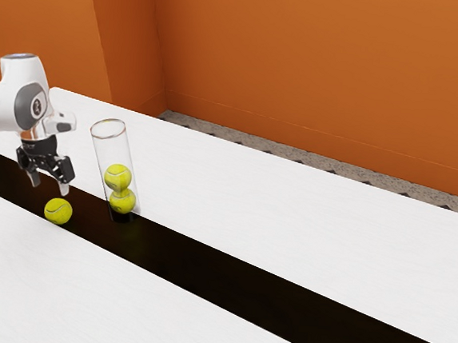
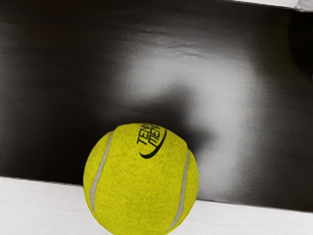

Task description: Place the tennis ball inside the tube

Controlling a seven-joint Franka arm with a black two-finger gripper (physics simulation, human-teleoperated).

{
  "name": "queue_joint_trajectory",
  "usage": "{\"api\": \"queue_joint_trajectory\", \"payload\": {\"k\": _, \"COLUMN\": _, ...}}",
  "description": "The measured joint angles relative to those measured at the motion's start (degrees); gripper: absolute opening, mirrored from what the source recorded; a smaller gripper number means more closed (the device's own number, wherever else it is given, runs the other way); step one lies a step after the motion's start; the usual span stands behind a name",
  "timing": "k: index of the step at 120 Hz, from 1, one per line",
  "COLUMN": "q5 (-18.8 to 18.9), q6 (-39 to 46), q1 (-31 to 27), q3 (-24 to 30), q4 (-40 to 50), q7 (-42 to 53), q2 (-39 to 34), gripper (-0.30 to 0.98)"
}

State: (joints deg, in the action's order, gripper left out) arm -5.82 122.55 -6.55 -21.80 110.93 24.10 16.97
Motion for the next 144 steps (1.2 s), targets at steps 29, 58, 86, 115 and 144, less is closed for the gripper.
{"api": "queue_joint_trajectory", "payload": {"k": 29, "q5": -3.5, "q6": 3.0, "q1": -1.7, "q3": 0.3, "q4": -1.7, "q7": 4.3, "q2": 6.2, "gripper": 0.69}}
{"api": "queue_joint_trajectory", "payload": {"k": 58, "q5": -5.9, "q6": 4.5, "q1": -2.4, "q3": 0.4, "q4": -3.9, "q7": 7.9, "q2": 10.1, "gripper": 0.69}}
{"api": "queue_joint_trajectory", "payload": {"k": 86, "q5": -9.7, "q6": 5.0, "q1": -4.6, "q3": 0.4, "q4": -3.9, "q7": 11.0, "q2": 12.2, "gripper": 0.68}}
{"api": "queue_joint_trajectory", "payload": {"k": 115, "q5": -11.3, "q6": 5.3, "q1": -4.6, "q3": 0.4, "q4": -4.2, "q7": 13.3, "q2": 12.5, "gripper": 0.41}}
{"api": "queue_joint_trajectory", "payload": {"k": 144, "q5": -10.5, "q6": 5.6, "q1": -4.3, "q3": 0.2, "q4": -5.2, "q7": 14.1, "q2": 11.3, "gripper": 0.26}}
